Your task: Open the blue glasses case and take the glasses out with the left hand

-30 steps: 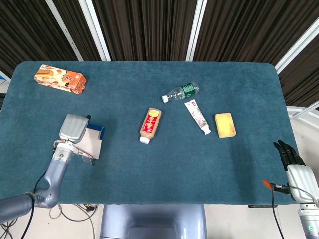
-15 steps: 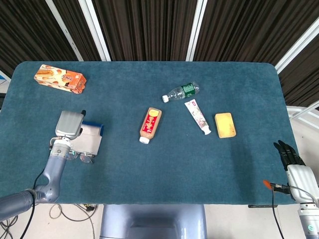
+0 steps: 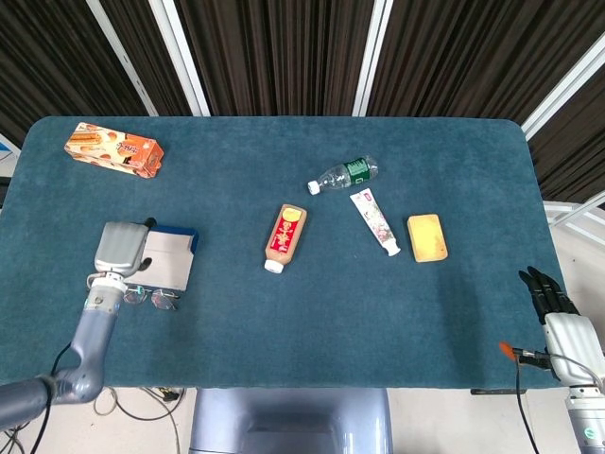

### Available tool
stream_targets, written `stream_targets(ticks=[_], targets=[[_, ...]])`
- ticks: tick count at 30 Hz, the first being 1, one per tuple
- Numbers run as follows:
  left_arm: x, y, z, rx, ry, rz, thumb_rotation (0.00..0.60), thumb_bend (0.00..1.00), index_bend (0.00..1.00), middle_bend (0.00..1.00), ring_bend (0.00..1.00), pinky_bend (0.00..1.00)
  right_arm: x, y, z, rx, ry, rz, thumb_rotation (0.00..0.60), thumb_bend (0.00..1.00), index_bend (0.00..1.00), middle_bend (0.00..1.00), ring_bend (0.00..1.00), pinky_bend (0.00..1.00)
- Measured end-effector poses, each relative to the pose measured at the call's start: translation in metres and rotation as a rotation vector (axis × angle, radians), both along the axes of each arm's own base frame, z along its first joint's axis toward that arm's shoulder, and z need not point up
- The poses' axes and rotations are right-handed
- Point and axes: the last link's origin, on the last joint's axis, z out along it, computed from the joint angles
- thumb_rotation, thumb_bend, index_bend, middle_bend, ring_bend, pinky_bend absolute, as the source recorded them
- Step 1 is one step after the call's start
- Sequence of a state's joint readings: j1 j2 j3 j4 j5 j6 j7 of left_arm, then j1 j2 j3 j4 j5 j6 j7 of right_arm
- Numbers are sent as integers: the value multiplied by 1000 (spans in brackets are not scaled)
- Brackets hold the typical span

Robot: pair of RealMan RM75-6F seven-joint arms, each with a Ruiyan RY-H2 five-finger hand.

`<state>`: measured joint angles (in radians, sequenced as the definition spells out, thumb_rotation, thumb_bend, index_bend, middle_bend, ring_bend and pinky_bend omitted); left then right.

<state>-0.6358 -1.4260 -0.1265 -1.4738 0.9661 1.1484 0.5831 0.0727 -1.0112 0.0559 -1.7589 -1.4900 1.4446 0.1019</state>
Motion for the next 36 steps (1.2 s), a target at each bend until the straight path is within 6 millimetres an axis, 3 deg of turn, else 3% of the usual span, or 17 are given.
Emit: stream_targets(ticks=[7,12,20,36], targets=[[-6,-44,16,-54,-61,25,600,276,472,1000,985,1000,0,1,0,0,0,2,600,184,0,0,0,187],[-18,-66,17,-88,-62,85,600,301,486,1000,989,1000,1,1,0,0,-2,2,600,184,0,0,0,187],[-33,-63,7,-113,-41,154,600,322,495,1000,990,1000,1,1,0,1,-5,-2,600,185,0,0,0,187],[-27,-55,-19,-147,-28,151,600,341,507,1000,989,1000,0,1,1,0,-8,-2,600,184,0,0,0,187]])
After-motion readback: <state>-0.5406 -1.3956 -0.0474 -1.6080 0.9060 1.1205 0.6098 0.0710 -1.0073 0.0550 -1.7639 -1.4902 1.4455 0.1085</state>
